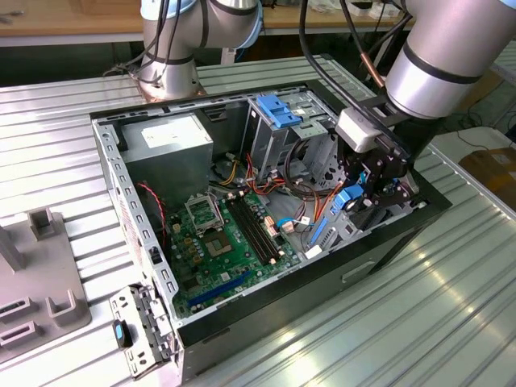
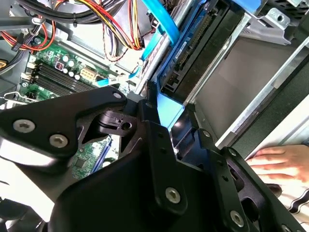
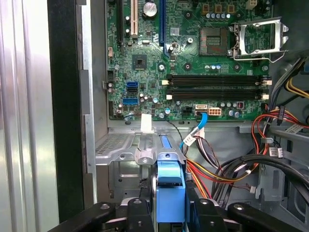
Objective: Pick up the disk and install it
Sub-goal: 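Pick up the disk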
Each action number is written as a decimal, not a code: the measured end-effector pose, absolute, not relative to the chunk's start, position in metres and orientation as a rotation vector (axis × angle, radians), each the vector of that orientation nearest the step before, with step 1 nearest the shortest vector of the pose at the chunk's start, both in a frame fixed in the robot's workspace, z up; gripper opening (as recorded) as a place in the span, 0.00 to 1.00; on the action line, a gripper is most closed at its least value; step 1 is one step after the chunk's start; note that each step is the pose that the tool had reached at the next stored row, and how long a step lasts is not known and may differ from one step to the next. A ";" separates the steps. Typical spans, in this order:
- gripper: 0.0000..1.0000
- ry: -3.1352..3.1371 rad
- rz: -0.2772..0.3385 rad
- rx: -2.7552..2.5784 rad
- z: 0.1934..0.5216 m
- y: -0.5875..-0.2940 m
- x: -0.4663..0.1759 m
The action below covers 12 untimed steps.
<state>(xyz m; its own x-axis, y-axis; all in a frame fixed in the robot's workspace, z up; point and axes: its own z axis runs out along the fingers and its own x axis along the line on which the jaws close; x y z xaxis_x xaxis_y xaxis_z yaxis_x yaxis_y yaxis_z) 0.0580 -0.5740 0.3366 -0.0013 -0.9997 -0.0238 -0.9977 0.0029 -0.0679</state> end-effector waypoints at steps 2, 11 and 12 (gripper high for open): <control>0.36 2.178 -0.048 -2.173 0.337 -0.574 0.058; 0.36 2.176 -0.051 -2.172 0.406 -0.574 0.058; 0.36 2.175 -0.052 -2.171 0.415 -0.574 0.058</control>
